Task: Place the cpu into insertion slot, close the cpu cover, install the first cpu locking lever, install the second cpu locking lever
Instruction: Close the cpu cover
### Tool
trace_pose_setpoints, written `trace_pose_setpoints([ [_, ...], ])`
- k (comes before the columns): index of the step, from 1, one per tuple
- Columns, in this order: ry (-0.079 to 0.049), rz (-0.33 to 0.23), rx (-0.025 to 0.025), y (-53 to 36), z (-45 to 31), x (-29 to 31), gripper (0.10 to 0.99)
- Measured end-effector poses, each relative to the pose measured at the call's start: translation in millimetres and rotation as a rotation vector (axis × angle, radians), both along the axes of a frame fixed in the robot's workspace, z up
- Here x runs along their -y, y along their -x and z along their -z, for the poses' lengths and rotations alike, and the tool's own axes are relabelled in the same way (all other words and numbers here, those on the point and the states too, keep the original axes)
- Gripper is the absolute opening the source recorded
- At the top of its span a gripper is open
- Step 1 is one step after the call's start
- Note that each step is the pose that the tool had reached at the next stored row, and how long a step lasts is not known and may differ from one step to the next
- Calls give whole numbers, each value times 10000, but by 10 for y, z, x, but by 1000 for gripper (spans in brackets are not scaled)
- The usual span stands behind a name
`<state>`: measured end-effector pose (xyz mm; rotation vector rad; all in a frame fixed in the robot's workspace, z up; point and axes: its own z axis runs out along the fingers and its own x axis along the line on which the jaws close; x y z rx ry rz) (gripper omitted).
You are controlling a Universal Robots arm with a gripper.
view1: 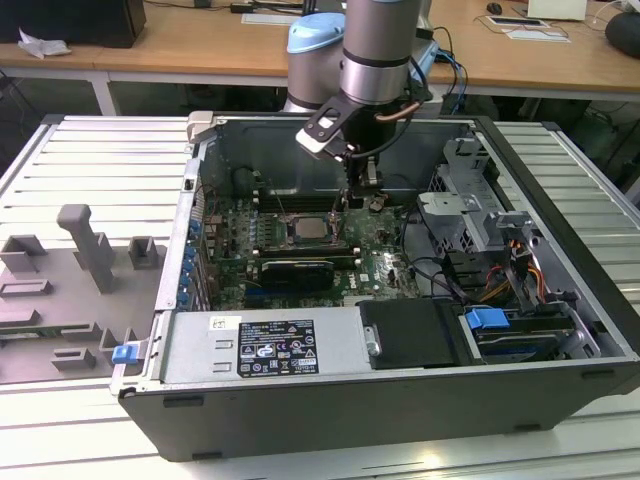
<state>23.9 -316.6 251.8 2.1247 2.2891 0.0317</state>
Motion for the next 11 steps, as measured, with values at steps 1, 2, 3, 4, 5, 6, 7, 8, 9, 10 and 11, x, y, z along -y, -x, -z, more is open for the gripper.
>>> trace_pose_setpoints([
  [1, 0, 0, 0, 3, 0, 0, 106],
  [2, 0, 0, 0, 5, 0, 0, 106],
  [3, 0, 0, 0, 8, 0, 0, 106],
  [4, 0, -1, 0, 13, 0, 0, 106],
  [5, 0, -1, 0, 19, 0, 0, 106],
  [6, 0, 0, 0, 23, 0, 0, 106],
  [7, 0, 0, 0, 25, 0, 0, 106],
  [8, 0, 0, 0, 29, 0, 0, 106],
  [9, 0, 0, 0, 34, 0, 0, 106],
  [10, 0, 0, 0, 38, 0, 0, 106],
  [11, 0, 0, 0, 44, 0, 0, 106],
])
